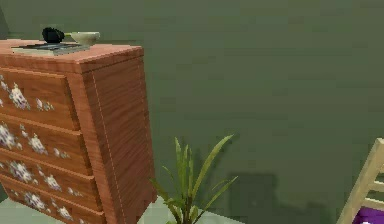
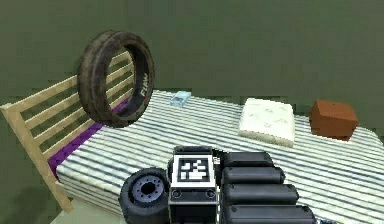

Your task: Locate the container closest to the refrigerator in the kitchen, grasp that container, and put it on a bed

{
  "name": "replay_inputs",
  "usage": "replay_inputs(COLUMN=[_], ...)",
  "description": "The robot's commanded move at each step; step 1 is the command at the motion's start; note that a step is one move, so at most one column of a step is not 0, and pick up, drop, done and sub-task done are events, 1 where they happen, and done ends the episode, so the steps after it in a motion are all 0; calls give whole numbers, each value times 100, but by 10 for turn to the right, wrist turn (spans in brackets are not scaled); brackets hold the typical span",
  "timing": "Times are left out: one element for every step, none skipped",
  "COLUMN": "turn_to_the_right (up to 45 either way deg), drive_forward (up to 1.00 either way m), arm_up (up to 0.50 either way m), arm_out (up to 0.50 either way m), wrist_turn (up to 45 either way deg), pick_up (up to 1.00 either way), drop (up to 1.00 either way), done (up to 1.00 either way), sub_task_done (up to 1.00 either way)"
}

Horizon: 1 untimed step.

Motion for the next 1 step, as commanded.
replay_inputs(turn_to_the_right=[-30], drive_forward=[0], arm_up=[0], arm_out=[0], wrist_turn=[0], pick_up=[0], drop=[0], done=[0], sub_task_done=[0])
